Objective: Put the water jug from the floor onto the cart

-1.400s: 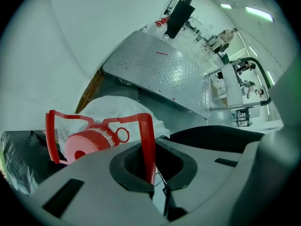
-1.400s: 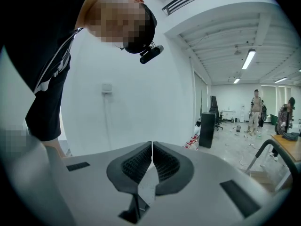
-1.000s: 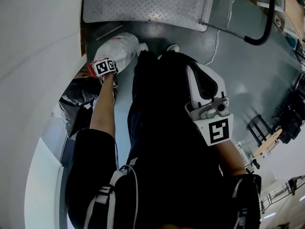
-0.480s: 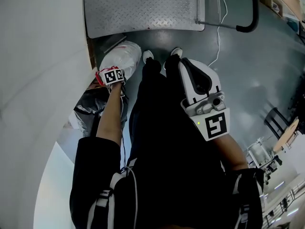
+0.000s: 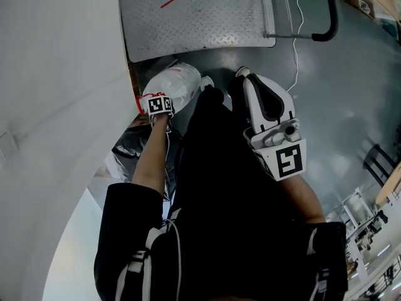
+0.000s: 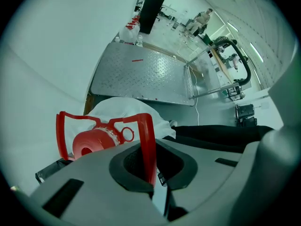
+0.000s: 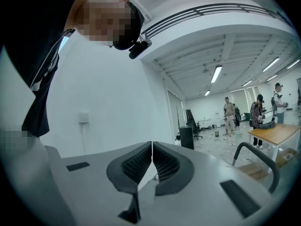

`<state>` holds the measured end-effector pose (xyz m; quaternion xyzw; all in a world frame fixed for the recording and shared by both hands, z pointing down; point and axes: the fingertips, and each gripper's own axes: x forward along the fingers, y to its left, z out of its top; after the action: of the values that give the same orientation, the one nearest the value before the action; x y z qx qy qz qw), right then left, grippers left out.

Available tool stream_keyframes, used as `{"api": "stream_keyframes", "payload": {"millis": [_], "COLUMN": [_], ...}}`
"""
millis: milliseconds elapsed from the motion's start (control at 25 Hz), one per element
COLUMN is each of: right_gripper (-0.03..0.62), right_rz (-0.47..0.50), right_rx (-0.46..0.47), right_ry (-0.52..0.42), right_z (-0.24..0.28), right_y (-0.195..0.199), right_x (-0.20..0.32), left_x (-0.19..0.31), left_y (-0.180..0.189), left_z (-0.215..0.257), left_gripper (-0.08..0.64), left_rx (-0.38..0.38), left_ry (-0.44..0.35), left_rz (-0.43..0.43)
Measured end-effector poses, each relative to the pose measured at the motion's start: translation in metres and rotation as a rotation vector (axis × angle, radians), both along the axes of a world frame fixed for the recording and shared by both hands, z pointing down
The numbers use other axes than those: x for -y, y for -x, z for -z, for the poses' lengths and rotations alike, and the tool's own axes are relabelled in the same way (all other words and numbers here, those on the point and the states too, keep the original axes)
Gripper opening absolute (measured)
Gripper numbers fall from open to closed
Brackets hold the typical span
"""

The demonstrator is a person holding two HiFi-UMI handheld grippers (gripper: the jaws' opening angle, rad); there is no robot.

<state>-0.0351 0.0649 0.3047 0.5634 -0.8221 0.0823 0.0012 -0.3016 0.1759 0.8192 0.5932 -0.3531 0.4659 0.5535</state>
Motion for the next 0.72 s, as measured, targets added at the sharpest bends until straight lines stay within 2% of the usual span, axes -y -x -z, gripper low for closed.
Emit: {"api": "stream_keyframes", "payload": {"millis": [240,360,720], "right_gripper": [0.020,0.020,0.020], "right_rz": [-0.028,-0.029,-0.019], "right_rx": [0.015,0.023,0.058], "right_ry": [-0.018,-0.031,-0.047], "right_z": [0.006,0.007,0.011], "right_y": [-0.013,-0.019,-0.044], "right_x": [0.001,0.006,0.033], "left_x": [0.005,0.010,0.034], "left_y": [-0.020,-0.032,-0.051], "left_z": [0.014,0.017,0.035], "left_gripper": [0.025,0.023,0.025], "left_rx": [-0.049,-0.047,-0.036], "left_ry": [-0.037,-0.048,-0.062], "left_rz": [-0.056,-0.082,-0.073]}}
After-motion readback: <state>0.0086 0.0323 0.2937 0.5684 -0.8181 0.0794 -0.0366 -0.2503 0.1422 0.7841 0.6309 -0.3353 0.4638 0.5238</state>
